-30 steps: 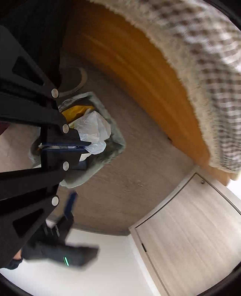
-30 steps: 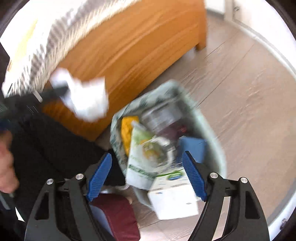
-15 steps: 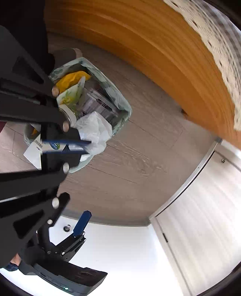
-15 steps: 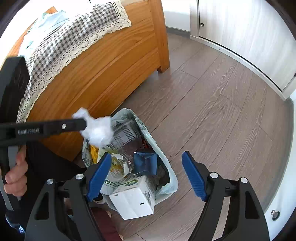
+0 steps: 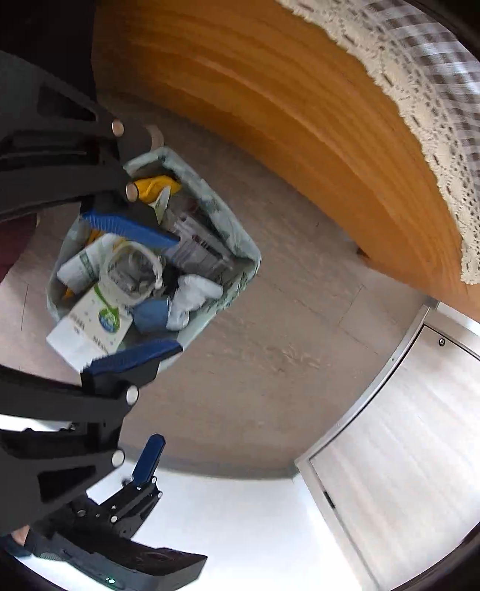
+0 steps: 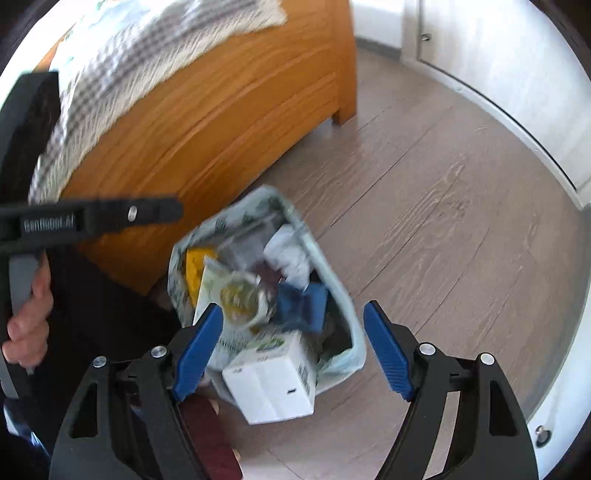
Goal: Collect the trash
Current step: 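Move both open grippers back over the blue cap on the bed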
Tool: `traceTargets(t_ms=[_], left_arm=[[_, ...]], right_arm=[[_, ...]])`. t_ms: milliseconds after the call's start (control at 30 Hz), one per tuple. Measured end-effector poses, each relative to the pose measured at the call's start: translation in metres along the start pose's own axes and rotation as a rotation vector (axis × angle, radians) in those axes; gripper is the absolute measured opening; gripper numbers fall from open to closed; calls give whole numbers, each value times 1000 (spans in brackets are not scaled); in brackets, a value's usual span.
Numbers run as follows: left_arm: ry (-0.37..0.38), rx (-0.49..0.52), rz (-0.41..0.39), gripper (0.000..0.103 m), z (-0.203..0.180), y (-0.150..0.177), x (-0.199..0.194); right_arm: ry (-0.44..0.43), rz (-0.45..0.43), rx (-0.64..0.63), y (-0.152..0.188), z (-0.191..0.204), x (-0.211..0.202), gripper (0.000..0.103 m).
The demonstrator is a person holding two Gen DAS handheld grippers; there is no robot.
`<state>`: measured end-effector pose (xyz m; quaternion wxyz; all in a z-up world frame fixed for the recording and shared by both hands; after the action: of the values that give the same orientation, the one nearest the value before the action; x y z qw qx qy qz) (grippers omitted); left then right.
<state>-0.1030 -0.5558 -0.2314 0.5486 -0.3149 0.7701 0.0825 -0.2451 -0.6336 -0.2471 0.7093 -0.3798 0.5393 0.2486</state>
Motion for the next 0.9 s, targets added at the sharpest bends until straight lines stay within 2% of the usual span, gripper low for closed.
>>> traceTargets(t_ms=[67, 100, 200, 367, 500, 600, 733, 800, 900], left_arm=[[-15, 37, -2, 57, -3, 1, -2], [-20, 51, -7, 61, -5, 1, -4], [-58, 91, -53, 68, -7, 1, -15], [-122, 198, -168, 75, -18, 4, -51], [-120, 215, -293, 82, -18, 1, -105], [-128, 215, -430, 87, -10, 0, -162], [-179, 205, -623, 93, 17, 6, -248], [-223, 187, -719, 95, 37, 14, -290], [-292, 158, -822, 95, 75, 32, -341]], right_arm=[[17, 17, 0, 2, 2, 3, 75], [23, 23, 3, 2, 2, 3, 75], [54, 25, -7, 3, 4, -1, 75], [103, -34, -18, -7, 5, -26, 75], [150, -109, -44, -29, 15, -55, 75], [165, -206, -78, -50, 34, -83, 75], [170, -372, -141, -82, 75, -128, 75], [149, -461, -174, -99, 102, -151, 75], [86, -586, -234, -125, 149, -178, 82]])
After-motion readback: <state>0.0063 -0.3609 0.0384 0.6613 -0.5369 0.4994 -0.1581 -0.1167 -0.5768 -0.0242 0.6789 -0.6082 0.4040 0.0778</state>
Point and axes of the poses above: each gripper's, at about its wrist camera, not at the fingertips, and x roughly the way its jaws point, z to its left, y to its underside, the point moved 4 cm from there along x, roughly the way its jaws point, and after that the axes turned 5 degrees about y, right-handed, at the moved point
